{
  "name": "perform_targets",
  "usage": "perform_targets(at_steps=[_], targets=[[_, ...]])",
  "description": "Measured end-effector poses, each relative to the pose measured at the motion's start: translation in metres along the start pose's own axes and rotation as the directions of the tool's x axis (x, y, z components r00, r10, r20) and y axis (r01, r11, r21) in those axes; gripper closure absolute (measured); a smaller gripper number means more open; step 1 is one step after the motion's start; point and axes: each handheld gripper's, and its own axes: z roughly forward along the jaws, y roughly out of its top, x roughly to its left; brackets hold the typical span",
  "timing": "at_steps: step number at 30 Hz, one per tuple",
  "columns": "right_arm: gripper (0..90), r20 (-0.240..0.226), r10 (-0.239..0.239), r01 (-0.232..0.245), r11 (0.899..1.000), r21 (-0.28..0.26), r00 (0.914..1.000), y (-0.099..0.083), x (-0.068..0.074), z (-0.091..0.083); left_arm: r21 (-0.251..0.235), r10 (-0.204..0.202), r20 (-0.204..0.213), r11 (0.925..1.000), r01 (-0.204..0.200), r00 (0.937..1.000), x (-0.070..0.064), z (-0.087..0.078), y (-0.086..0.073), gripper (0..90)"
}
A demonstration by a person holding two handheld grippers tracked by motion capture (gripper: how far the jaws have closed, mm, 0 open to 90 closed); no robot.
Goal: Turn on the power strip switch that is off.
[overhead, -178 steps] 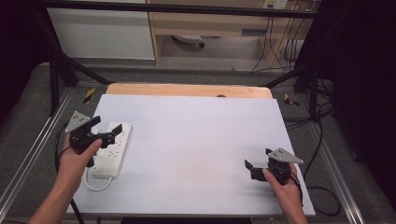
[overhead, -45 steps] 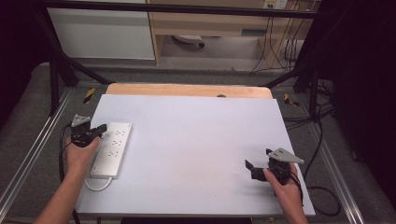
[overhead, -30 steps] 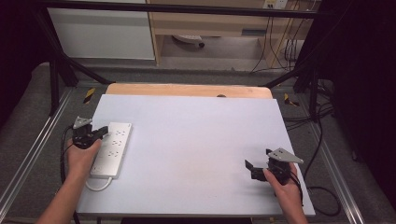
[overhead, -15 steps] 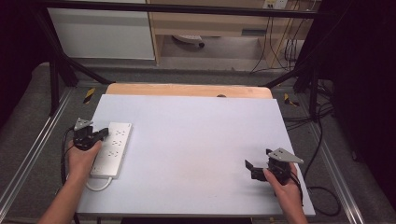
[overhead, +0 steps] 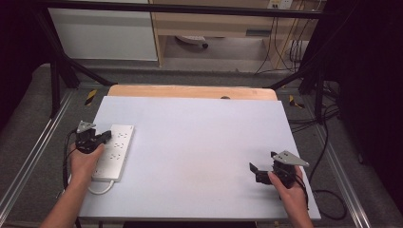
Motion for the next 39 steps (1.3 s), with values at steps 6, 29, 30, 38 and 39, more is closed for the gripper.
perform_targets(at_steps=[6, 29, 30, 38, 39], targets=[[3.4, 0.000, 0.000, 0.000, 1.000, 0.000, 1.0000, -0.0001, 0.0000, -0.0001, -0.005, -0.003, 0.002, 1.0000, 0.003, 1.0000, -0.0002, -0.0004, -0.0011, 90.0], [3.4, 0.000, -0.002, 0.002, 1.000, 0.002, 1.0000, -0.0002, 0.0001, 0.0001, -0.012, 0.005, 0.006, 0.9999, -0.005, 1.0000, 0.0001, 0.0001, -0.0022, 90.0], [3.4, -0.001, -0.002, 0.002, 1.000, 0.002, 1.0000, -0.0002, 0.0003, 0.0001, -0.013, 0.006, 0.005, 0.9999, -0.006, 1.0000, 0.0000, 0.0002, -0.0023, 90.0], [3.4, -0.001, 0.000, 0.000, 1.000, 0.002, 1.0000, -0.0001, 0.0002, -0.0001, -0.016, 0.006, 0.005, 0.9999, -0.006, 1.0000, 0.0001, 0.0006, -0.0026, 90.0], [3.4, -0.001, -0.002, 0.002, 1.000, 0.002, 1.0000, -0.0001, 0.0002, 0.0000, -0.016, 0.006, 0.006, 0.9999, -0.006, 1.0000, 0.0000, 0.0007, -0.0026, 90.0]])
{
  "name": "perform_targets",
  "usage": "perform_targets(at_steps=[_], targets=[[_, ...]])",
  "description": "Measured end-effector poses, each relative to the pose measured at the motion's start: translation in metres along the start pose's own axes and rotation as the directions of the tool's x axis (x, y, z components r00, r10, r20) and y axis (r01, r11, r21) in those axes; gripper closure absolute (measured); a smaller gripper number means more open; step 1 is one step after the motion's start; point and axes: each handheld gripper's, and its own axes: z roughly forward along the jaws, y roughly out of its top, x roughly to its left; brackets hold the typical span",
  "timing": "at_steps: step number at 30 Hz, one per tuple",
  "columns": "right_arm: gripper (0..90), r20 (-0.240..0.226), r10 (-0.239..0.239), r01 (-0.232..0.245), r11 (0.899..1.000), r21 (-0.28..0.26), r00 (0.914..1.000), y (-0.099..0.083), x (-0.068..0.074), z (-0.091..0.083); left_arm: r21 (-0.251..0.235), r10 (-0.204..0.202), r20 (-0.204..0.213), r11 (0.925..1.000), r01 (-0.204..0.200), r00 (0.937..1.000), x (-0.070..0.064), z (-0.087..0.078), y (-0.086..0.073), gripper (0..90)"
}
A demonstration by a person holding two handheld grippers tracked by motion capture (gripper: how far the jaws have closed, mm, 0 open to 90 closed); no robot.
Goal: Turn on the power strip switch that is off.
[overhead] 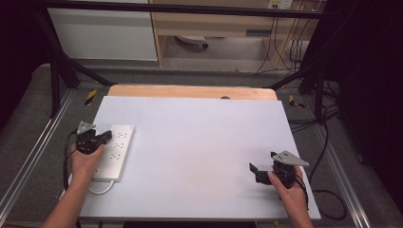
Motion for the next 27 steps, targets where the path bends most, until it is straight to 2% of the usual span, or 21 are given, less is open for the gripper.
perform_targets(at_steps=[11, 27], targets=[[3.4, 0.001, -0.005, 0.005, 1.000, -0.002, 1.0000, 0.0001, 0.0001, -0.0002, 0.011, 0.002, 0.000, 0.9999, -0.002, 1.0000, -0.0005, 0.0003, -0.0010, 90.0], [3.4, 0.001, -0.002, 0.002, 1.000, 0.000, 1.0000, 0.0001, -0.0003, -0.0002, 0.001, -0.002, -0.002, 1.0000, 0.002, 1.0000, 0.0002, -0.0002, -0.0018, 90.0]])
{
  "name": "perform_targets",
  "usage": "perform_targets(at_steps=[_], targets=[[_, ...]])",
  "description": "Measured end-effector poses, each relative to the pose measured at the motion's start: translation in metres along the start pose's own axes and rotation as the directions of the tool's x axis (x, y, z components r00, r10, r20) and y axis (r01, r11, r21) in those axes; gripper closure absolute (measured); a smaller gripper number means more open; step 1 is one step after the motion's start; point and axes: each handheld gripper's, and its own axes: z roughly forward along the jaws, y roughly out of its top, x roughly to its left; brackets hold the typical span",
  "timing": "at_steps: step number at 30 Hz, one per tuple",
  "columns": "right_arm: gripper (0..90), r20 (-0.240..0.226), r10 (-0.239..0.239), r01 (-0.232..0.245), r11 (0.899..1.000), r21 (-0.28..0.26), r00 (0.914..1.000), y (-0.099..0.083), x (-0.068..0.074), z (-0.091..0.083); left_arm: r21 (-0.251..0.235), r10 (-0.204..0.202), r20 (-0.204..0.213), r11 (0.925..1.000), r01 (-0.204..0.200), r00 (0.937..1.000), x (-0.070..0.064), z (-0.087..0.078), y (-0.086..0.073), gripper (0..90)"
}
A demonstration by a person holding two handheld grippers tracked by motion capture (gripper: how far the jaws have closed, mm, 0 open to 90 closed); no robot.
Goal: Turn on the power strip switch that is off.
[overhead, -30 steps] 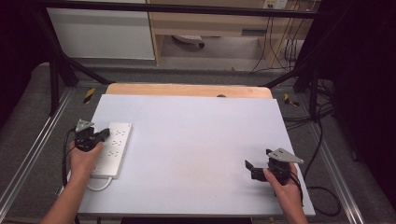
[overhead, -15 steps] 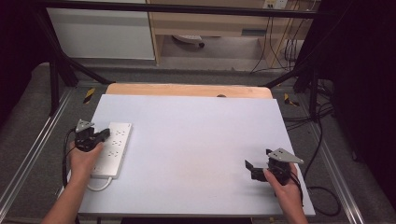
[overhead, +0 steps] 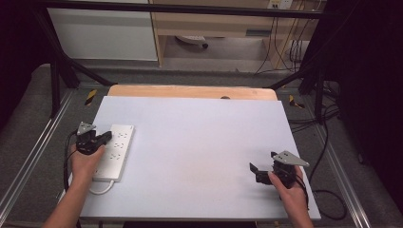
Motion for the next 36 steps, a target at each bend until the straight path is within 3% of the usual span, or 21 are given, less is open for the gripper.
perform_targets(at_steps=[21, 36], targets=[[3.4, 0.001, -0.001, 0.001, 1.000, -0.002, 1.0000, 0.000, 0.000, 0.000, -0.021, -0.003, -0.004, 0.9998, 0.003, 1.0000, -0.001, -0.005, 0.007, 89.9], [3.4, 0.000, 0.001, -0.001, 1.000, -0.001, 1.0000, 0.000, 0.000, 0.000, -0.033, 0.001, 0.009, 0.9995, -0.001, 1.0000, -0.007, -0.007, 0.012, 83.0]])
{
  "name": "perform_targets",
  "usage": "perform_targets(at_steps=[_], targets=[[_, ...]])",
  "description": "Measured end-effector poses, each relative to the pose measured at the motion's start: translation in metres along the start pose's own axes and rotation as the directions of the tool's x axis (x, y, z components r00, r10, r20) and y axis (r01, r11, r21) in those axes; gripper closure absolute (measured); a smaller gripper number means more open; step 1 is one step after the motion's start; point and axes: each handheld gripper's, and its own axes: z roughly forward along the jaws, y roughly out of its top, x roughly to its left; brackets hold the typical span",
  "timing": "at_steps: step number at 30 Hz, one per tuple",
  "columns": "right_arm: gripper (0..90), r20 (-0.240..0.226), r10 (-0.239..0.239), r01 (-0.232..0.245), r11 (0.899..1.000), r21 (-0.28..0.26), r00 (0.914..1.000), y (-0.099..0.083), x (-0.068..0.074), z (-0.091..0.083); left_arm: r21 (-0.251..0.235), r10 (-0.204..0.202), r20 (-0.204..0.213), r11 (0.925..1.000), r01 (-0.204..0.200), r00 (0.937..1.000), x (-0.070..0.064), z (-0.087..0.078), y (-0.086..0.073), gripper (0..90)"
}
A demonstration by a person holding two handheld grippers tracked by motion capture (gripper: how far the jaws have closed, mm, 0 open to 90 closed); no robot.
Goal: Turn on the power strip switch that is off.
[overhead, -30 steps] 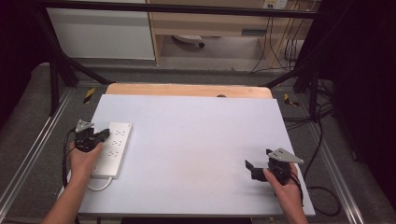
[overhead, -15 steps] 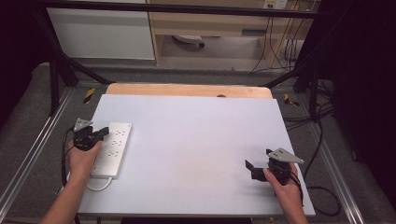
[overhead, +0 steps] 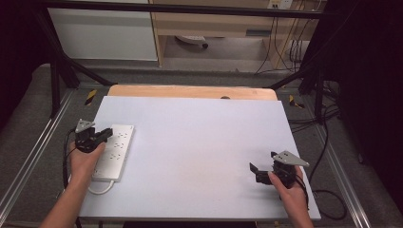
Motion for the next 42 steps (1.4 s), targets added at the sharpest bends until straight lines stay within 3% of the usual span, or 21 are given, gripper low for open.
perform_targets(at_steps=[24, 35, 42], targets=[[3.4, 0.000, -0.001, 0.001, 1.000, -0.001, 1.0000, 0.000, 0.000, 0.000, -0.025, 0.023, 0.040, 0.9994, -0.022, 0.9989, -0.015, -0.005, 0.016, 73.1], [3.4, -0.001, 0.000, 0.000, 1.000, -0.001, 1.0000, 0.000, 0.000, 0.000, -0.035, 0.033, 0.078, 0.9989, -0.030, 0.9964, -0.026, -0.004, 0.019, 70.4], [3.4, 0.000, -0.001, 0.001, 1.000, -0.002, 1.0000, 0.000, 0.000, 0.000, -0.045, 0.048, 0.110, 0.9980, -0.044, 0.9927, -0.035, -0.004, 0.022, 62.7]])
